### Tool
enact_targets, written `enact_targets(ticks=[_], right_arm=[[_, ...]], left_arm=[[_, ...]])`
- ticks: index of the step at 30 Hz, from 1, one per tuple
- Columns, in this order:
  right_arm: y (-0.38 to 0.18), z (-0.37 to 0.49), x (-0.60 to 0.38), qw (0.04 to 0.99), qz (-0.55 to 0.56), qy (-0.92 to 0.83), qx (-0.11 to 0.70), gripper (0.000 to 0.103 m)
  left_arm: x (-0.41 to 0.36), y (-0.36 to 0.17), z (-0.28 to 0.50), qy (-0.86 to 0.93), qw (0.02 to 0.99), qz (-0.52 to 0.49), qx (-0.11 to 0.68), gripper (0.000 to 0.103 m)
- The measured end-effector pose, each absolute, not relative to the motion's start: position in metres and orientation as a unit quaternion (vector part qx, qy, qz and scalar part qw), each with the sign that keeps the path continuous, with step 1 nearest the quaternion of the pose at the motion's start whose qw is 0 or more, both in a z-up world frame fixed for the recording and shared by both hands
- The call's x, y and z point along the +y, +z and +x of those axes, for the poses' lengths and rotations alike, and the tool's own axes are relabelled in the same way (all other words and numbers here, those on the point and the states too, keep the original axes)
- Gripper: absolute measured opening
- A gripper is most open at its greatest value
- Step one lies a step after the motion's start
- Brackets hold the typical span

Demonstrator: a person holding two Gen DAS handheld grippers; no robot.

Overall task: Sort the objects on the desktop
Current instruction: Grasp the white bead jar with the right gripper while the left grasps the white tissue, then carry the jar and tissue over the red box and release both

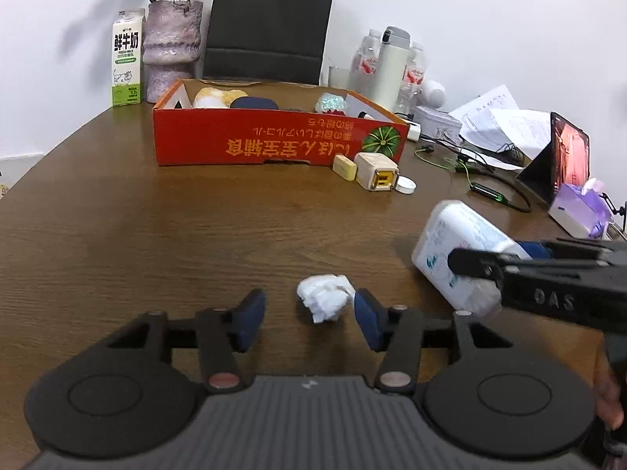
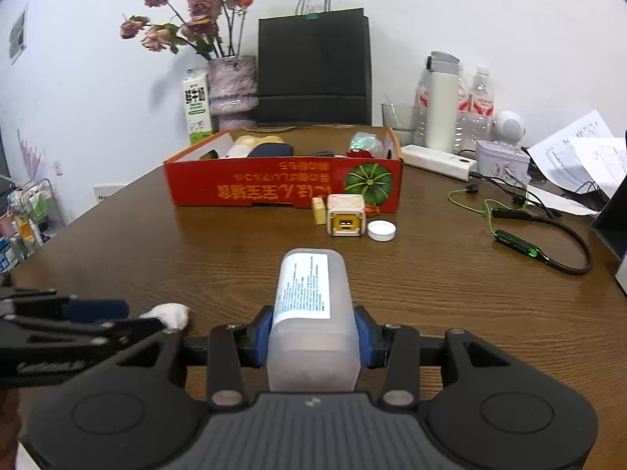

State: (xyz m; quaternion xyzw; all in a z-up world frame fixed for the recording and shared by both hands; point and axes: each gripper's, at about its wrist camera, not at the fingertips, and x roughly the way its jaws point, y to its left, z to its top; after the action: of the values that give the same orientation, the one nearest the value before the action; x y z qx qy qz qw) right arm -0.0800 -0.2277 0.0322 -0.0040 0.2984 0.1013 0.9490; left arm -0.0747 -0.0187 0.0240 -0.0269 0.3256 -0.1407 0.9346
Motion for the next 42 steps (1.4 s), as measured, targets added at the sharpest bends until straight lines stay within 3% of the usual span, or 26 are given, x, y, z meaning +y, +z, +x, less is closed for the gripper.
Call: enact_targets(ticks=[4,6,7,10,14,19,24,28,34,38,42], right_arm=[[0.035,-0.082,-0.225,0.949,-0.004,0.102,0.298,0.041],[0.035,-0.083,-0.225,0.948,-0.004,0.1,0.302,0.042],[0.034,-0.083,-0.224,0.948,-0.006,0.099,0.302,0.042],[0.033,-0.086,-0.222,0.952,-0.009,0.091,0.293,0.041],[0.037,-0.085,-0.225,0.952,0.015,0.102,0.29,0.041],[0.072,-0.055,-0.24,0.958,0.069,0.118,0.254,0.041],[0.109,0.004,-0.235,0.966,0.065,0.122,0.219,0.041],[0.13,0.073,-0.216,0.97,0.034,0.114,0.21,0.041],[0.117,0.195,-0.197,0.961,0.088,0.046,0.259,0.041],[0.068,0.246,-0.206,0.909,0.241,0.062,0.333,0.044],[0.038,0.252,-0.176,0.907,0.118,0.074,0.397,0.047]], left_arm=[[-0.024,0.018,-0.06,-0.145,0.931,-0.032,0.335,0.051],[-0.028,0.014,-0.056,-0.148,0.929,-0.028,0.337,0.039],[-0.03,0.013,-0.057,-0.145,0.932,-0.024,0.333,0.027],[-0.028,0.012,-0.061,-0.147,0.932,-0.026,0.331,0.024],[-0.017,0.019,-0.064,-0.14,0.933,-0.048,0.328,0.023],[0.008,0.062,-0.039,-0.127,0.954,-0.057,0.264,0.023],[0.033,0.107,0.024,-0.115,0.963,-0.061,0.234,0.023],[0.041,0.118,0.095,-0.075,0.96,-0.079,0.257,0.023],[0.037,0.088,0.186,-0.005,0.945,-0.099,0.313,0.023],[0.032,0.061,0.207,0.013,0.935,-0.093,0.342,0.025],[0.019,0.051,0.204,0.006,0.944,-0.041,0.327,0.032]])
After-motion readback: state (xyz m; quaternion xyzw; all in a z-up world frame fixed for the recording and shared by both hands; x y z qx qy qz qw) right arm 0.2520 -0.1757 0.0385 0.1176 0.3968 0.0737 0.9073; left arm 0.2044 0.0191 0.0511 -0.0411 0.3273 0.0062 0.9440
